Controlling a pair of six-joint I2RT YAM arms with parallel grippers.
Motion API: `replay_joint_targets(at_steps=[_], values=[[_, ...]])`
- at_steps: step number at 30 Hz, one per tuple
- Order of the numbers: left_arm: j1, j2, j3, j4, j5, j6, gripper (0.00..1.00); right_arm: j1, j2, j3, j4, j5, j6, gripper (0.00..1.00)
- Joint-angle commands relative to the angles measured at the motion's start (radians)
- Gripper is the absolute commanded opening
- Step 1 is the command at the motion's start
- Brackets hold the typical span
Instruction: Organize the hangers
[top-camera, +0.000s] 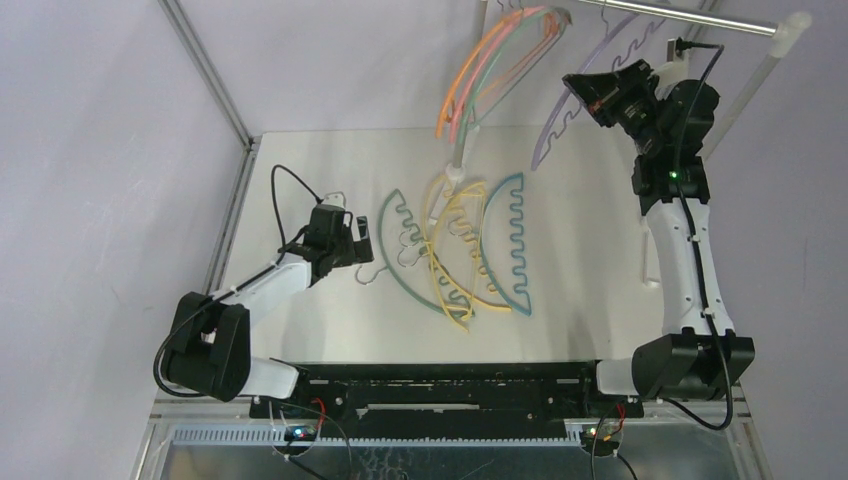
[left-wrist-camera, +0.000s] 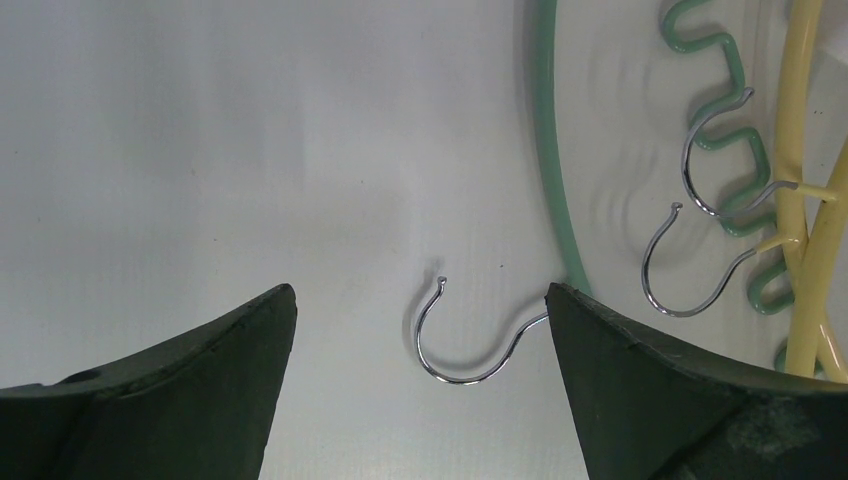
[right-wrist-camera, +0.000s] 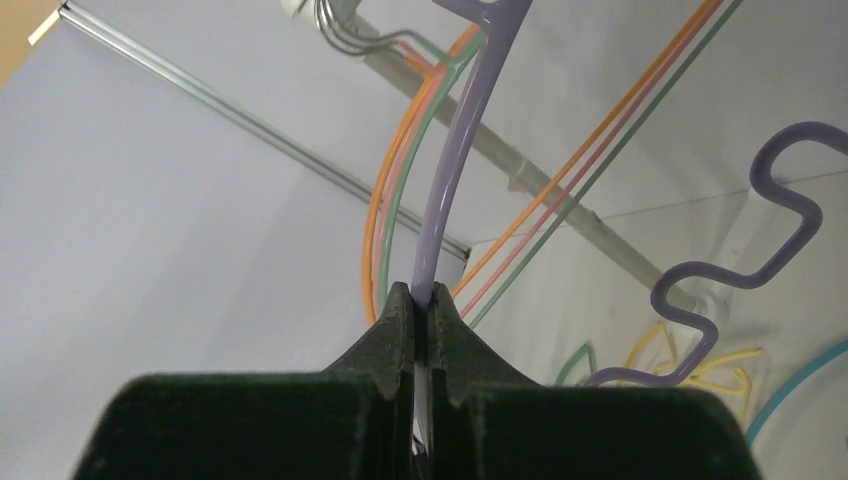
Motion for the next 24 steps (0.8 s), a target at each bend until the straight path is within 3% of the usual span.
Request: replay_joint_targets(at_steps=[1,11,19,22,24], values=[[0.007,-0.02,0.053,-0.004,-0.006,0.021,1.0,-0.049,-0.008,0.004,0.138,0.02,0.029,0.0],[0.007,-0.002,0.064,-0.013,0.0,0.019,0.99,-0.199,0.038,-0.023,0.066,-0.023,0.026,0.0],[0.007,0.009,0.078,-0.019,-0.004,0.023,0.99,-0.218,0.108,-0.015,0.02,-0.072,0.008,0.01],[0.007,0.012,0.078,-0.018,-0.003,0.021,0.99,-0.215,0.1,-0.01,-0.045,-0.051,-0.021,0.12],[0.007,0.015,0.078,-0.019,-0.002,0.022,0.99,-0.211,0.07,-0.02,-0.112,0.027,-0.047,0.29]])
